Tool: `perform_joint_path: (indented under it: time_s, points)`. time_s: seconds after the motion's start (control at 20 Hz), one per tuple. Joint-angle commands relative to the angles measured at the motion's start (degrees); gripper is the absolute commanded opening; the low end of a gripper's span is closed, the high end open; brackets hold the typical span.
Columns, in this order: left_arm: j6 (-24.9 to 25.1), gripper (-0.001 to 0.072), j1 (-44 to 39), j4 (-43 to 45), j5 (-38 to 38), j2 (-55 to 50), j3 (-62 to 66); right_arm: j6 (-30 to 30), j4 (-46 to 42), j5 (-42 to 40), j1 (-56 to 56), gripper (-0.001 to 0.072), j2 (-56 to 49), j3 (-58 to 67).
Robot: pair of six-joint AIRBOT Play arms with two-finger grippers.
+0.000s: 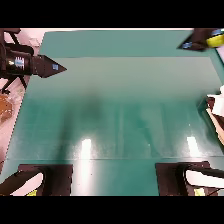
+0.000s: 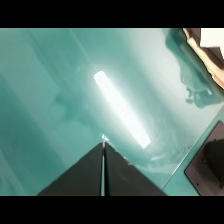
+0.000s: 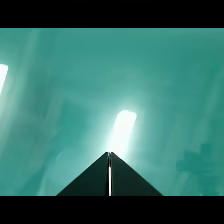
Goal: Fold the shirts.
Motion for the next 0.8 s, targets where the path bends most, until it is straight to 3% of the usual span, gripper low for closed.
perform_joint_path:
  time_s: [0.0,0.75]
  points:
    - [0.3,0.0023,0.0,-0.4,0.8,0.1,1.5,-2.7,1.8,-1.4,12.5,0.0016,-1.4,-3.0]
    - [0.3,0.0024,0.0,-1.3,-1.3,0.1,1.5,-2.6,1.4,-1.2,14.5,0.0016,-2.5,-4.3]
